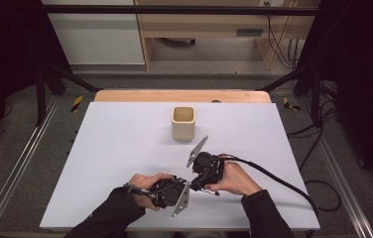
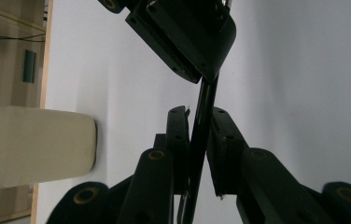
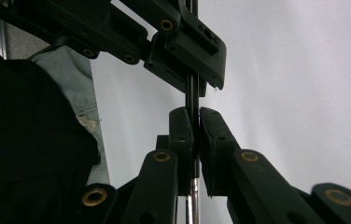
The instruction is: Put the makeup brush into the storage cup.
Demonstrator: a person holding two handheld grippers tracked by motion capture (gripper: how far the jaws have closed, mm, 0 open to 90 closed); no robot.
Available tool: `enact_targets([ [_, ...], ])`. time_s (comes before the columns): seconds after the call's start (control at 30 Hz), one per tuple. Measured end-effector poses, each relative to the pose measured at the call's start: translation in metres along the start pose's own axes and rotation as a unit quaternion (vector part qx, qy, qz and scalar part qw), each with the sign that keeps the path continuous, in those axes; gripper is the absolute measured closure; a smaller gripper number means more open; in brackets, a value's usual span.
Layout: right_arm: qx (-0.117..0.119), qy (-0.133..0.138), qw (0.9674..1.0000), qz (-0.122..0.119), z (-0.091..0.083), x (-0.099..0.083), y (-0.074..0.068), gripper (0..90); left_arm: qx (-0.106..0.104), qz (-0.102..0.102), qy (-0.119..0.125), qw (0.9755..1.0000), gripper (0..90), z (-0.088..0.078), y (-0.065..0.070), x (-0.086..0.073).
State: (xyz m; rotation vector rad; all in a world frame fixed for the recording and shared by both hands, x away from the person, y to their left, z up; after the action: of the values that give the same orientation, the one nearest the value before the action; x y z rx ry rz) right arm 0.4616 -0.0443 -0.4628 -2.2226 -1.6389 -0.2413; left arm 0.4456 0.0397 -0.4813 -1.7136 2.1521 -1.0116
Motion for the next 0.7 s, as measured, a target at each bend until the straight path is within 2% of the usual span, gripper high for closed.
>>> enact_targets([
  [0.17, -0.001, -0.001, 1.0000, -0.005, 0.0007, -0.0004, 0.0006, 84.1, -0.002, 0.011, -0.003, 0.9999, 81.3, 0.0007, 0.0021, 0.0000],
  [0.57, -0.005, 0.003, 1.0000, -0.005, -0.0020, -0.0003, 0.0012, 83.0, -0.014, -0.002, 0.001, 0.9999, 83.4, 0.0016, 0.0038, 0.0005],
  [0.67, -0.010, 0.010, 0.9999, -0.008, -0.0041, -0.0001, 0.0022, 81.8, -0.018, -0.008, -0.001, 0.9998, 83.4, 0.0012, 0.0030, -0.0010],
  [0.7, -0.011, 0.015, 0.9998, -0.002, -0.0050, 0.0005, 0.0017, 80.5, -0.020, -0.012, -0.003, 0.9997, 83.4, 0.0011, 0.0028, -0.0021],
])
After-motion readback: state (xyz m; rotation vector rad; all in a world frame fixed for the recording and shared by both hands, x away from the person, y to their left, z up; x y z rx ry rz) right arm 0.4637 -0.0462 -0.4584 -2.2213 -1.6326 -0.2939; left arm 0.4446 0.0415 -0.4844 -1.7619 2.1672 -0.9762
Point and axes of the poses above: each handheld gripper's, and its own axes: z roughly forward along the jaws, x roughly out of its top, y roughly to its right, the point moved 8 cm from there along z, roughly forward along the jaws, and after that the axes turned 5 degrees about -y, right-handed, at the moved point
